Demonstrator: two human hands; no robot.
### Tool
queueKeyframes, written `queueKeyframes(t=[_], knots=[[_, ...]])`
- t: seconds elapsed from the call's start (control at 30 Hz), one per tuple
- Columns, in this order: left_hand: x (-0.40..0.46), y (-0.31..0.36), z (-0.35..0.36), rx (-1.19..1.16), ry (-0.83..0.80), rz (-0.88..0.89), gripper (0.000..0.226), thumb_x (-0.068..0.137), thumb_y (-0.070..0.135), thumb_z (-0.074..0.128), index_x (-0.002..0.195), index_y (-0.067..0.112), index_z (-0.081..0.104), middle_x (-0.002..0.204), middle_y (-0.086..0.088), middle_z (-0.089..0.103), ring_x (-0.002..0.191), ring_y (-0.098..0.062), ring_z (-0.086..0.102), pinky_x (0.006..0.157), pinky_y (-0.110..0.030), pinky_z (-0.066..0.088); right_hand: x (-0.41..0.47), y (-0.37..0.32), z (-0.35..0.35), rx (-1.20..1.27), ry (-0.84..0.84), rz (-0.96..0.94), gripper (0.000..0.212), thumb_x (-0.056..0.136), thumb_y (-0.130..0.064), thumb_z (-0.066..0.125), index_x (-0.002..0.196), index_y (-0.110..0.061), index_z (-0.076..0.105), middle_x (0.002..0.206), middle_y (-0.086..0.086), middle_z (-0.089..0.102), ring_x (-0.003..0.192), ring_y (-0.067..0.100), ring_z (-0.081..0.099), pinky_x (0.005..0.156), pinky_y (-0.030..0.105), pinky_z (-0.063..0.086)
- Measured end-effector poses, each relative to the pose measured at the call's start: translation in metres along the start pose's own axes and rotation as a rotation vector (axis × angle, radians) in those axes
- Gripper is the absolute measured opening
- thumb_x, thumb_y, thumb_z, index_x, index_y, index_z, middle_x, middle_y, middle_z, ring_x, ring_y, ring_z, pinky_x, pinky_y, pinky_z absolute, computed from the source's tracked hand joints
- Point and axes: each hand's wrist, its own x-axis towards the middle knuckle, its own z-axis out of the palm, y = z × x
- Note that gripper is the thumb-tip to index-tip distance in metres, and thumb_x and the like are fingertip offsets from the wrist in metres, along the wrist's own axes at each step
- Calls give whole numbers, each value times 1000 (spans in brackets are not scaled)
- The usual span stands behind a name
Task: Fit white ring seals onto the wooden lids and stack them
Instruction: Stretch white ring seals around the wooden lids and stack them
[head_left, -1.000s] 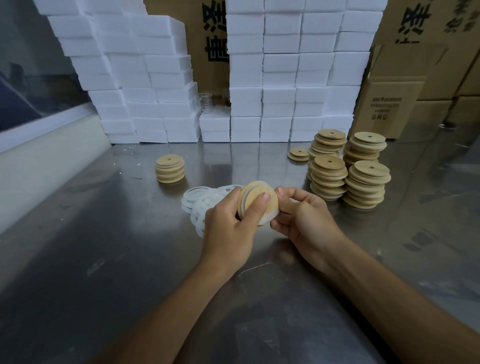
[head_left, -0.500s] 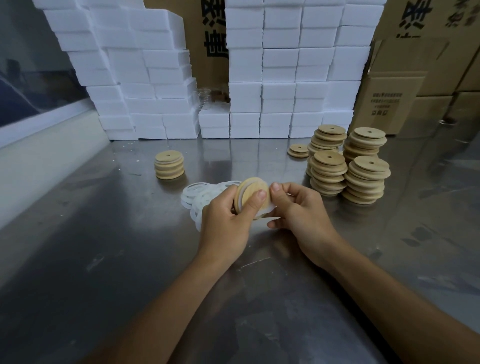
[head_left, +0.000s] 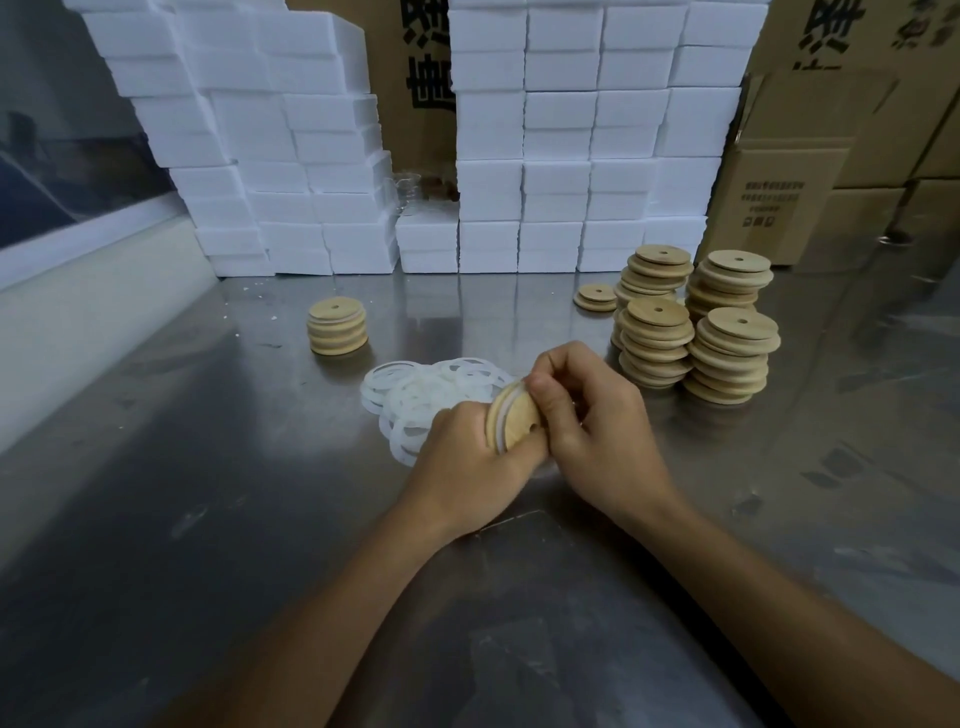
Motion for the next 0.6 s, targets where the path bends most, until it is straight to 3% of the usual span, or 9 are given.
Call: queueKeyframes(t=[0.13,0.3,0.47,0.6], knots=[[2,0,-1,-41,70,-14,38,74,55,59,79,20,73,74,-1,72,70,-13,68,70,-44,56,3,0,0,157,9,202,26,96,-19,59,86,5,59,68,8,62,61,19,56,59,37,48],[0,3,-1,-3,90,19,44,76,56,56,76,15,72,71,-4,70,70,-19,67,70,-48,54,6,1,-3,586,-16,485,29,95,-20,59,84,6,62,66,9,64,65,17,63,62,28,56],[1,5,1,-25,98,30,57,74,59,55,81,4,71,76,-16,69,75,-30,66,72,-51,53,8,5,-6,706,-60,562,36,84,-31,65,80,5,62,61,6,62,66,19,63,68,31,57],[2,3,0,-73,121,-14,32,81,44,62,68,15,67,55,5,60,57,-13,57,58,-37,48,8,6,-6,714,-59,578,41,81,-33,68,89,7,67,78,19,69,77,26,67,75,35,59]])
